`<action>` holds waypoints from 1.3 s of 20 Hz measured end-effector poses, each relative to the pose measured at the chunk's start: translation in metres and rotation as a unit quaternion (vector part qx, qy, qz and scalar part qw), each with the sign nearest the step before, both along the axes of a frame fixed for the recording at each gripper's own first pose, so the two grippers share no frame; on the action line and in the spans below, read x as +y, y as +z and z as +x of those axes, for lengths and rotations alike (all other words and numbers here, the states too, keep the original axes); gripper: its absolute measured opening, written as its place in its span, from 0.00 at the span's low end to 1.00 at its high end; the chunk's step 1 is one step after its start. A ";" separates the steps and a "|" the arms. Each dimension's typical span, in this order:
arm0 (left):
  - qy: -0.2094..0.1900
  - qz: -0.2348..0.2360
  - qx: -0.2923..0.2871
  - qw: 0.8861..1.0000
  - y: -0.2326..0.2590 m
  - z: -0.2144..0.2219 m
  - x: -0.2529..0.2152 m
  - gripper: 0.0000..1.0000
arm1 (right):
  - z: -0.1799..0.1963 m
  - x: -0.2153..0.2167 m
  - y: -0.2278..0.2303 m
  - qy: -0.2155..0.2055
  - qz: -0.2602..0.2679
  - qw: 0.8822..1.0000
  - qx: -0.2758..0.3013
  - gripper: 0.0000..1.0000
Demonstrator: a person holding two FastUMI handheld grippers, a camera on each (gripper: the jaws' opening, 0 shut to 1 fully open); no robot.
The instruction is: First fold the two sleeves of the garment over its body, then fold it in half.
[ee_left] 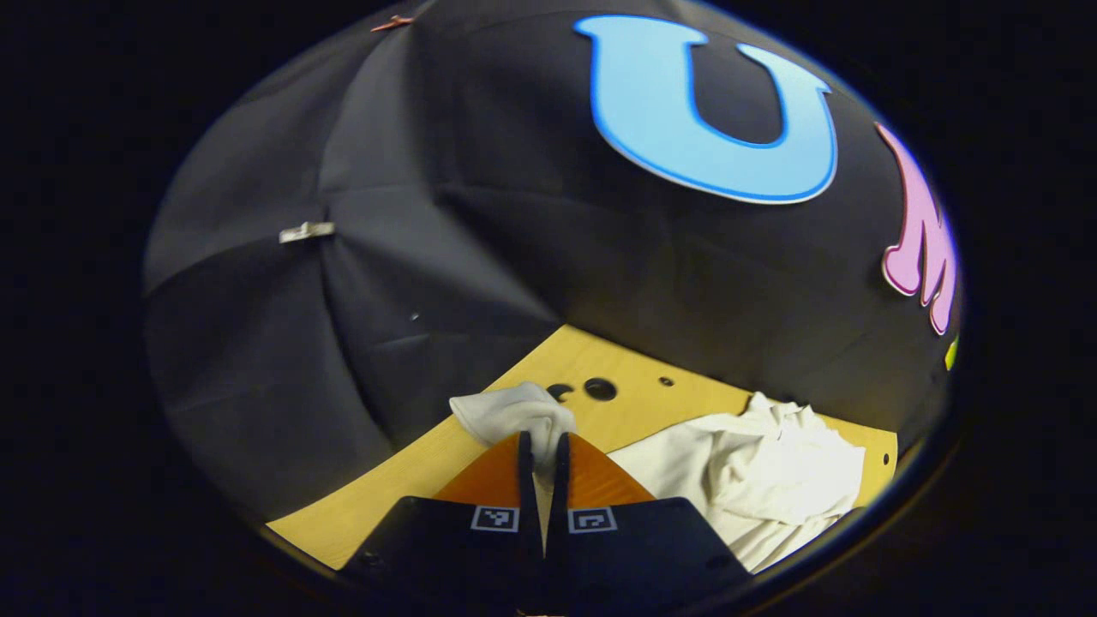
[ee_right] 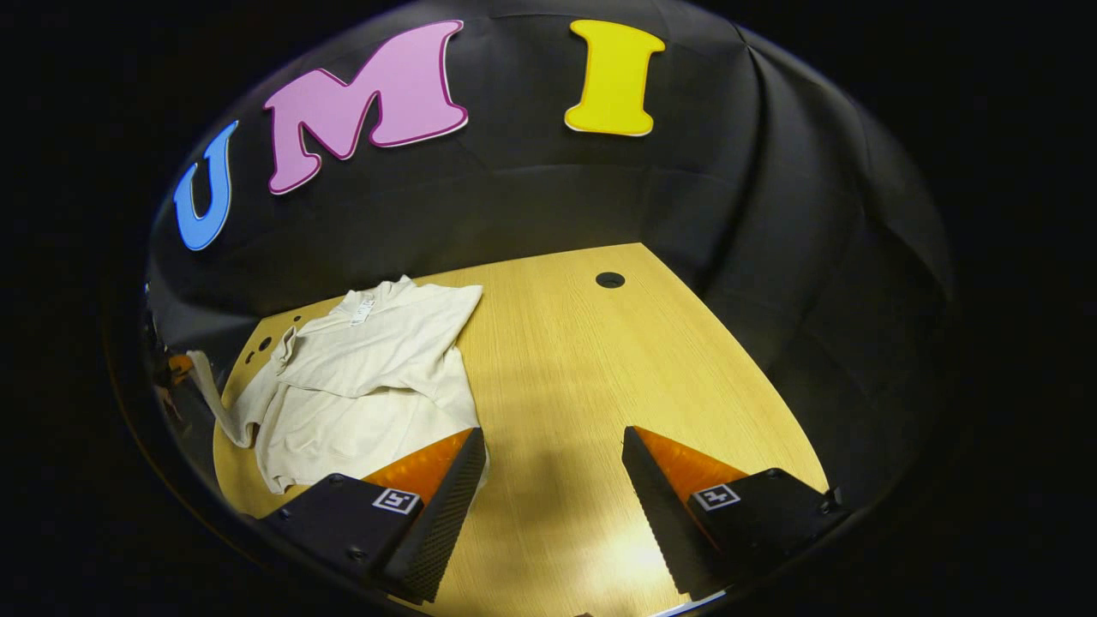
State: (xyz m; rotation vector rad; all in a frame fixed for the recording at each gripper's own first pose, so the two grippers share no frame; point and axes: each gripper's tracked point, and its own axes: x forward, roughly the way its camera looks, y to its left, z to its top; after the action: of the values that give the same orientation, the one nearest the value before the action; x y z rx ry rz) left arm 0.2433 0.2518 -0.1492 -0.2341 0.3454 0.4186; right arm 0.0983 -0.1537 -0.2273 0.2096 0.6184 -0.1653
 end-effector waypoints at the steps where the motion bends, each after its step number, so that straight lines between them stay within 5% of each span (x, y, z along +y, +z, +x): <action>1: -0.015 0.006 -0.006 1.000 0.009 0.016 -0.015 0.06 | 0.000 -0.002 -0.001 -0.003 0.004 1.000 0.001 0.99; 8: -0.153 0.043 -0.023 0.987 0.035 0.102 -0.175 0.06 | 0.000 -0.013 -0.015 -0.015 0.012 1.000 0.005 0.99; 16: -0.325 0.034 -0.020 0.945 0.015 0.122 -0.405 0.06 | -0.001 -0.015 -0.023 -0.010 0.029 0.999 0.011 0.99; 19: -0.356 0.034 -0.008 0.934 -0.005 0.121 -0.462 0.06 | -0.002 -0.018 -0.025 -0.016 0.039 0.999 0.012 0.99; 22: -0.351 0.082 0.012 0.933 -0.032 0.132 -0.485 0.07 | -0.004 -0.020 -0.030 -0.019 0.047 0.999 0.017 0.99; 26: -0.366 0.073 0.033 0.927 -0.051 0.128 -0.510 0.30 | -0.007 -0.023 -0.033 -0.017 0.044 0.999 0.020 0.99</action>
State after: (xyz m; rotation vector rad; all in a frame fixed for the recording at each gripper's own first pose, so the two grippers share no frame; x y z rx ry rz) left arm 0.3714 -0.2587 -0.2006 0.0655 0.4387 -0.2887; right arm 0.0917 -0.1766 -0.2603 0.3028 0.6626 -0.1752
